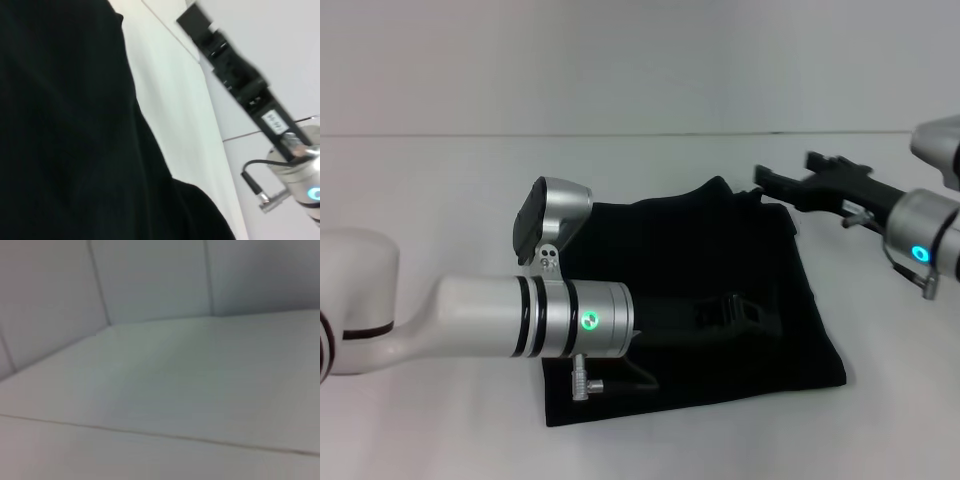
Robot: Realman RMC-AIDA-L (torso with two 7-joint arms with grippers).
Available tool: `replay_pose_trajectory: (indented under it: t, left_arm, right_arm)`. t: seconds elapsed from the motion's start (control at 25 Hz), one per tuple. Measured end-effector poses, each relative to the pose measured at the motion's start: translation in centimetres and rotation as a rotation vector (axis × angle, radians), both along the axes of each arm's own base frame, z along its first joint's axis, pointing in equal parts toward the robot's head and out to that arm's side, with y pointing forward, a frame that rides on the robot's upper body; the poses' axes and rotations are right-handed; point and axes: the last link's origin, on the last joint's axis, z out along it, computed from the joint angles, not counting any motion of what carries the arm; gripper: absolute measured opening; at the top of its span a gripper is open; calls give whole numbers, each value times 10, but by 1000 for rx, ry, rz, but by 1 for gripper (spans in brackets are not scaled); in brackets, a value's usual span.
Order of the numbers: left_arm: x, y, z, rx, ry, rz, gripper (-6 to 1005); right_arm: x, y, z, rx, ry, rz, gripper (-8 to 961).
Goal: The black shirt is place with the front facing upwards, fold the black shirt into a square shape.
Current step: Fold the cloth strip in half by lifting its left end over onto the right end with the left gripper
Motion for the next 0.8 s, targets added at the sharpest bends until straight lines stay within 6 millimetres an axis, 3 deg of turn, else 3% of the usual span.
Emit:
replay_pose_trajectory:
  t: [0.16, 0.28, 0.48, 0.8]
  left_arm:
    - [-4, -4, 5, -4, -38, 15, 66]
    - [-6, -4, 11, 3, -71, 20, 67]
    - [-5, -5, 19, 14, -117, 21, 70]
    - [-3, -6, 24, 10, -141, -9, 73]
  right_arm:
    - [24, -5, 11, 27, 12, -103, 876]
    - [32, -13, 21, -29, 138, -162, 875]
    - [27, -30, 42, -278, 412, -258, 873]
    - [26, -40, 62, -470, 606, -471, 870]
